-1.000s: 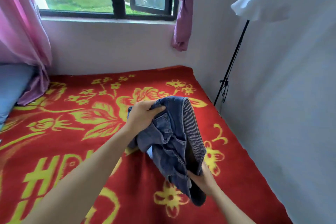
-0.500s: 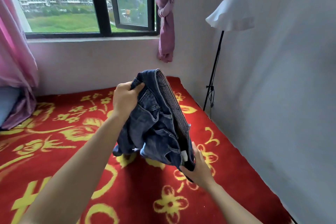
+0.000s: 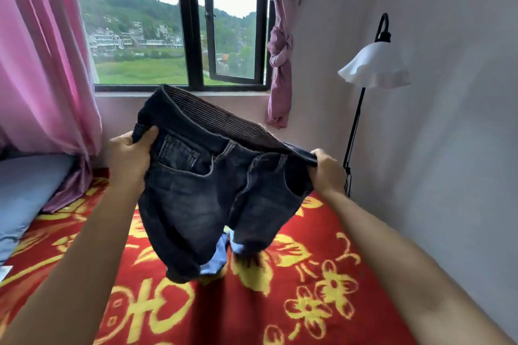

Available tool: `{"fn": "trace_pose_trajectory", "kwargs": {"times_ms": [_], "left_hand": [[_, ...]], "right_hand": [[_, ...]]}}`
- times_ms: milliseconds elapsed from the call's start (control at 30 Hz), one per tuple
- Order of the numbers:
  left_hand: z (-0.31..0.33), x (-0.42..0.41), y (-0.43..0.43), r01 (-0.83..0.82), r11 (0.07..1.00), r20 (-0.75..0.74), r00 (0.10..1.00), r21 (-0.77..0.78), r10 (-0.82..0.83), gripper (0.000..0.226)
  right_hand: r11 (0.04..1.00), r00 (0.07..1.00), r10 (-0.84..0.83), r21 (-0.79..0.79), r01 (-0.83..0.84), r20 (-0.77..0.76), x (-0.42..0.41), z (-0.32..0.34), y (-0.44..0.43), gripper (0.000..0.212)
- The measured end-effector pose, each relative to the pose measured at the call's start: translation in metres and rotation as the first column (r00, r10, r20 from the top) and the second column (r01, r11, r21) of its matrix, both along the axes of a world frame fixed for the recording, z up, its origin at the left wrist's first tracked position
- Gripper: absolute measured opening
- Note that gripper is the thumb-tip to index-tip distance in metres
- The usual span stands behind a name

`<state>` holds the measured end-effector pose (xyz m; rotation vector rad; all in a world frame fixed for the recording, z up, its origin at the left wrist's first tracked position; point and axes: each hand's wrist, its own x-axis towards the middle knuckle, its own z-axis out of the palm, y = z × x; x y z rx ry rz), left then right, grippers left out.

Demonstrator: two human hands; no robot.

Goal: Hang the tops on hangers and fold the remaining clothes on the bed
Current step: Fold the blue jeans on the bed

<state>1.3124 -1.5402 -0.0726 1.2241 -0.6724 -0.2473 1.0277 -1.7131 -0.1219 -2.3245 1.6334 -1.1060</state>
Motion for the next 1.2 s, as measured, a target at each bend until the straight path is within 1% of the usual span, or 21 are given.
{"fn": "trace_pose_trajectory", "kwargs": {"times_ms": [67, 133, 200, 267, 333, 400, 433, 467, 533, 600, 633, 700, 767, 833, 933, 967, 1033, 1100, 1133, 1200], "left_hand": [[0.013, 0.002, 0.017, -0.007, 0.998, -0.025, 1.0, -0.058, 0.005, 0.021], [0.025, -0.002, 0.03, -0.014, 0.996, -0.031, 0.999, -0.089, 0.011, 0.018], [0.034, -0.004, 0.042, -0.024, 0.993, -0.072, 0.997, -0.119, 0.016, 0.018], [0.035, -0.006, 0.052, -0.022, 0.99, -0.107, 0.994, -0.138, 0.007, 0.016], [0.023, -0.007, 0.058, -0.01, 0.992, -0.152, 0.988, -0.124, -0.01, 0.013], [-0.005, -0.005, 0.065, -0.017, 0.998, -0.214, 0.977, -0.064, 0.003, 0.011], [-0.024, -0.002, 0.073, -0.026, 0.999, -0.246, 0.969, -0.023, 0.02, 0.008], [-0.044, 0.0, 0.076, -0.001, 1.0, -0.259, 0.966, 0.022, 0.007, 0.008], [-0.084, 0.006, 0.091, 0.011, 0.993, -0.291, 0.956, 0.121, 0.025, 0.021], [-0.124, 0.01, 0.113, -0.022, 0.969, -0.355, 0.928, 0.245, 0.111, 0.027], [-0.139, 0.011, 0.122, -0.035, 0.959, -0.388, 0.91, 0.281, 0.147, 0.026], [-0.166, 0.013, 0.143, -0.083, 0.936, -0.427, 0.874, 0.343, 0.234, 0.023], [-0.193, 0.02, 0.17, -0.147, 0.891, -0.422, 0.84, 0.429, 0.342, 0.019], [-0.212, 0.025, 0.195, -0.156, 0.862, -0.425, 0.818, 0.483, 0.387, 0.016], [-0.24, 0.034, 0.232, -0.202, 0.826, -0.421, 0.782, 0.526, 0.46, 0.017], [-0.249, 0.042, 0.25, -0.22, 0.816, -0.414, 0.773, 0.535, 0.48, 0.014], [-0.261, 0.055, 0.277, -0.217, 0.808, -0.413, 0.77, 0.548, 0.487, 0.004], [-0.275, 0.071, 0.298, -0.228, 0.805, -0.414, 0.763, 0.548, 0.497, 0.015], [-0.282, 0.087, 0.316, -0.242, 0.806, -0.426, 0.747, 0.541, 0.51, 0.017], [-0.289, 0.12, 0.343, -0.278, 0.813, -0.459, 0.711, 0.512, 0.533, 0.017]], "right_hand": [[0.99, 1.0, 0.004, -0.14, 0.0, 0.024, 0.013, 0.056, -0.016, 0.023], [0.97, 0.998, -0.037, -0.239, 0.047, 0.047, 0.024, 0.109, -0.024, 0.027], [0.944, 0.994, -0.042, -0.323, 0.073, 0.101, 0.037, 0.155, -0.025, 0.033], [0.924, 0.99, 0.004, -0.379, 0.051, 0.144, 0.052, 0.187, -0.025, 0.037], [0.914, 0.988, 0.071, -0.405, -0.011, 0.134, 0.067, 0.196, -0.023, 0.041], [0.91, 0.984, 0.146, -0.404, -0.093, 0.104, 0.084, 0.183, -0.025, 0.04], [0.911, 0.981, 0.185, -0.385, -0.15, 0.056, 0.097, 0.167, -0.027, 0.039], [0.919, 0.98, 0.198, -0.346, -0.19, -0.013, 0.103, 0.148, -0.03, 0.038], [0.939, 0.952, 0.26, -0.189, -0.289, -0.164, 0.125, 0.1, -0.027, 0.035], [0.93, 0.885, 0.337, -0.035, -0.366, -0.322, 0.151, 0.049, -0.013, 0.028], [0.919, 0.845, 0.371, 0.019, -0.394, -0.385, 0.16, 0.029, -0.006, 0.025], [0.893, 0.776, 0.439, 0.12, -0.435, -0.453, 0.179, -0.006, 0.009, 0.022], [0.855, 0.697, 0.509, 0.199, -0.48, -0.505, 0.204, -0.035, 0.029, 0.021], [0.813, 0.591, 0.553, 0.228, -0.535, -0.587, 0.227, -0.057, 0.048, 0.02], [0.76, 0.455, 0.595, 0.28, -0.586, -0.663, 0.261, -0.082, 0.08, 0.02], [0.74, 0.402, 0.604, 0.296, -0.605, -0.688, 0.281, -0.091, 0.095, 0.02], [0.726, 0.333, 0.604, 0.328, -0.604, -0.725, 0.312, -0.103, 0.12, 0.02], [0.726, 0.307, 0.599, 0.34, -0.598, -0.739, 0.342, -0.111, 0.143, 0.022], [0.725, 0.301, 0.593, 0.333, -0.602, -0.747, 0.369, -0.116, 0.162, 0.023], [0.723, 0.323, 0.588, 0.304, -0.62, -0.741, 0.418, -0.115, 0.195, 0.024]]}}
